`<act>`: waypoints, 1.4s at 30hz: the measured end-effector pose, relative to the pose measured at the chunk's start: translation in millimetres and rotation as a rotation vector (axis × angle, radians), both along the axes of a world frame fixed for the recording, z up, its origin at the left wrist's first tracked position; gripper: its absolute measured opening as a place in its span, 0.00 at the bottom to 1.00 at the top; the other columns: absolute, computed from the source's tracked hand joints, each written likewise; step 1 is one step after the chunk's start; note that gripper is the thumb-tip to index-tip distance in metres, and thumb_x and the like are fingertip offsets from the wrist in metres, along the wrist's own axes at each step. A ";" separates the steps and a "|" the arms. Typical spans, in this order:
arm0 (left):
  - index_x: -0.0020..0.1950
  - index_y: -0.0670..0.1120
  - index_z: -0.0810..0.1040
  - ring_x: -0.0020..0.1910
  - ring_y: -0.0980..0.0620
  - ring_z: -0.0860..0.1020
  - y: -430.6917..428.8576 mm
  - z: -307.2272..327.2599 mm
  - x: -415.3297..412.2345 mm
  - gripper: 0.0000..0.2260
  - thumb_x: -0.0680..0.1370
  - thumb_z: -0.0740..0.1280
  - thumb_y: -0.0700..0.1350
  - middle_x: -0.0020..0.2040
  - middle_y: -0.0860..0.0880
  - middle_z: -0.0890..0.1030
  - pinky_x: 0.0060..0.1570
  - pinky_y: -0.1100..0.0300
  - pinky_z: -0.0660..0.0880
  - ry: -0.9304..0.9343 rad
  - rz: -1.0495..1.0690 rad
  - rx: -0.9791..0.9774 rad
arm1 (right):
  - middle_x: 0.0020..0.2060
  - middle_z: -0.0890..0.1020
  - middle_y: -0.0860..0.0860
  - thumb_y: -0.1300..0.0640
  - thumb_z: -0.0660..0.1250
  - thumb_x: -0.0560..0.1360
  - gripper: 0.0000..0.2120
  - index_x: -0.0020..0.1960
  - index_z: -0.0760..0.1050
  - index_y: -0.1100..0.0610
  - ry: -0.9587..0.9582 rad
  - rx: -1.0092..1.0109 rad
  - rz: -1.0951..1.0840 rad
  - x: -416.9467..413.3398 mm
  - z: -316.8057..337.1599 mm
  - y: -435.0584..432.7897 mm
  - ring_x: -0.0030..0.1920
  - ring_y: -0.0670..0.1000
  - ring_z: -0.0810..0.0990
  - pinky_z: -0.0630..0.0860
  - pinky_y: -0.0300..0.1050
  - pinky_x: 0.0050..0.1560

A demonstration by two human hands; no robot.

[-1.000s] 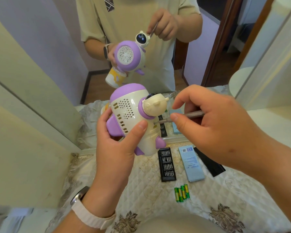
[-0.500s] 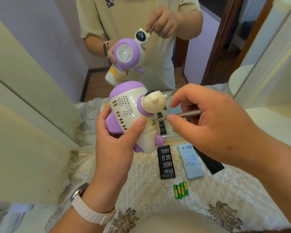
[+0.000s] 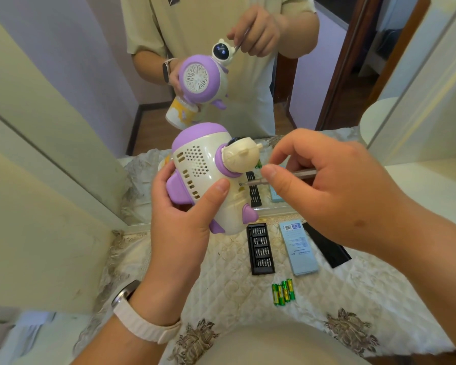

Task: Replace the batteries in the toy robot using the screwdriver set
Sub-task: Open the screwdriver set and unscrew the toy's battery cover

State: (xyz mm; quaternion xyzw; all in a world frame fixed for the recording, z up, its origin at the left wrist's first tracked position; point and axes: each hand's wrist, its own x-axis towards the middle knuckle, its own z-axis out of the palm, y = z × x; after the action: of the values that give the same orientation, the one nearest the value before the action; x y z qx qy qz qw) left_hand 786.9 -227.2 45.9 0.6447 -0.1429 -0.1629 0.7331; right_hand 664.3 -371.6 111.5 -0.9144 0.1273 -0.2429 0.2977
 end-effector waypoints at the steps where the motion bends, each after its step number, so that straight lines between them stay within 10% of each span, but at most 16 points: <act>1: 0.68 0.56 0.70 0.47 0.57 0.84 0.2 -0.1 -0.2 0.35 0.63 0.78 0.52 0.51 0.57 0.84 0.39 0.57 0.80 0.000 0.000 0.001 | 0.28 0.76 0.46 0.46 0.63 0.78 0.07 0.46 0.74 0.49 -0.001 -0.002 0.000 -0.1 -0.4 -0.5 0.32 0.47 0.75 0.71 0.39 0.31; 16: 0.69 0.54 0.70 0.47 0.56 0.84 8.9 -4.3 0.6 0.34 0.65 0.77 0.51 0.51 0.57 0.84 0.36 0.58 0.79 0.008 0.017 0.019 | 0.31 0.77 0.45 0.52 0.67 0.76 0.05 0.43 0.77 0.52 -0.086 0.053 0.001 -12.6 -5.7 6.5 0.36 0.48 0.76 0.70 0.33 0.32; 26: 0.72 0.50 0.68 0.44 0.60 0.83 22.4 -10.2 12.7 0.37 0.64 0.76 0.52 0.55 0.53 0.82 0.33 0.63 0.78 0.029 0.044 0.050 | 0.35 0.80 0.50 0.66 0.65 0.77 0.09 0.49 0.79 0.53 -0.193 0.764 -0.183 -10.0 -78.8 3.7 0.34 0.46 0.77 0.75 0.39 0.33; 32: 0.71 0.50 0.68 0.45 0.56 0.83 38.7 -24.3 29.3 0.38 0.63 0.76 0.53 0.56 0.50 0.81 0.31 0.64 0.77 0.055 0.082 0.077 | 0.36 0.77 0.49 0.65 0.58 0.81 0.14 0.61 0.77 0.55 0.053 1.024 -0.306 15.5 -153.9 12.3 0.37 0.46 0.76 0.73 0.39 0.37; 42: 0.68 0.51 0.70 0.49 0.57 0.84 72.0 -63.9 77.7 0.33 0.66 0.79 0.49 0.56 0.52 0.83 0.41 0.62 0.79 0.166 0.074 0.061 | 0.39 0.79 0.54 0.65 0.58 0.80 0.09 0.50 0.76 0.59 0.277 1.256 -0.410 69.7 -249.1 45.9 0.39 0.51 0.79 0.76 0.44 0.44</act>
State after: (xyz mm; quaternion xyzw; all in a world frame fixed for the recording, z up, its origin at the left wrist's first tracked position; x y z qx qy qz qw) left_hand 864.6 -155.2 -18.0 0.6559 -0.0528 -0.1929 0.7278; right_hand 733.9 -325.7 -137.6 -0.5479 0.4525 -0.0547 0.7015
